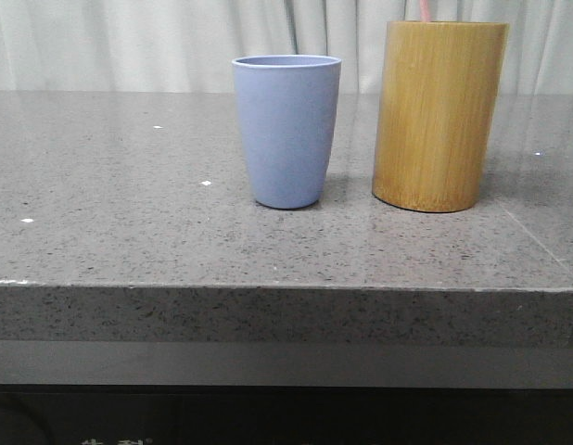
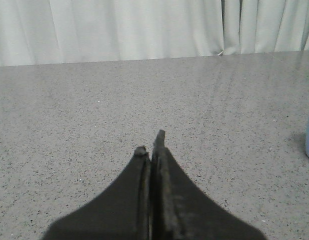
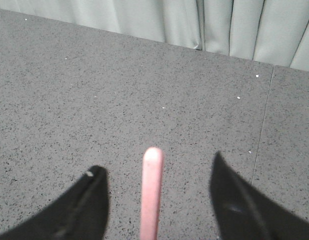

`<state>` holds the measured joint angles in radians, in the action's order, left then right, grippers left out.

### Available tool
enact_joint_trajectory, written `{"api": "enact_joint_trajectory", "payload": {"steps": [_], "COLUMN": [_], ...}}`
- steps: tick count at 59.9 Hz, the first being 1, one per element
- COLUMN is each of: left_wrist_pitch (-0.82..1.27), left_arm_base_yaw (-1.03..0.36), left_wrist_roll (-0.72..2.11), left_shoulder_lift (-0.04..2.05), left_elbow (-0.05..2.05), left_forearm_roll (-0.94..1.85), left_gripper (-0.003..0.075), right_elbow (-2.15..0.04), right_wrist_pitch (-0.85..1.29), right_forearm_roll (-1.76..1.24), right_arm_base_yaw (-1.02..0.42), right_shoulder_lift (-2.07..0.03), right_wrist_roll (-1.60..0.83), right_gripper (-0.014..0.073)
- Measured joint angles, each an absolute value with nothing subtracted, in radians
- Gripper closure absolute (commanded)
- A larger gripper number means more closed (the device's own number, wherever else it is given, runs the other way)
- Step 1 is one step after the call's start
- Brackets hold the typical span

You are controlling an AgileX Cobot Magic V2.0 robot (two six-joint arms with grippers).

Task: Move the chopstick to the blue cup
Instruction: 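Grasp the pink stick with the right gripper and lift it out, then carry the pink stick over the blue cup and lower it in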

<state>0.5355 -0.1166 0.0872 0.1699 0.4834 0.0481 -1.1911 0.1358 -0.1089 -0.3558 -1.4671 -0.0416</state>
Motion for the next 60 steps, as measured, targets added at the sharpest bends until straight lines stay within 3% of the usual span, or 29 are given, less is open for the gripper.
{"api": "enact_joint_trajectory", "payload": {"steps": [9,17,37,60], "left_wrist_pitch": [0.535,0.535,0.535,0.535], "left_arm_base_yaw": [-0.117,-0.117,-0.117,-0.117], "left_wrist_roll": [0.087,0.087,0.087,0.087], "left_shoulder_lift": [0.170,0.170,0.170,0.170], "left_elbow": [0.483,0.483,0.483,0.483], "left_forearm_roll": [0.048,0.048,0.048,0.048], "left_gripper": [0.0739,0.0739,0.0739,0.0739], "right_elbow": [-1.191,-1.191,-1.191,-1.195], "right_wrist_pitch": [0.126,0.122,0.099,-0.114], "right_forearm_roll": [-0.109,-0.109,-0.113,-0.113], "right_arm_base_yaw": [-0.356,-0.356,-0.356,-0.374], "right_shoulder_lift": [-1.467,-1.467,-1.411,-1.197], "right_wrist_roll": [-0.042,-0.042,-0.042,-0.041], "right_gripper": [0.0486,0.0559,0.0568,0.0568]}}
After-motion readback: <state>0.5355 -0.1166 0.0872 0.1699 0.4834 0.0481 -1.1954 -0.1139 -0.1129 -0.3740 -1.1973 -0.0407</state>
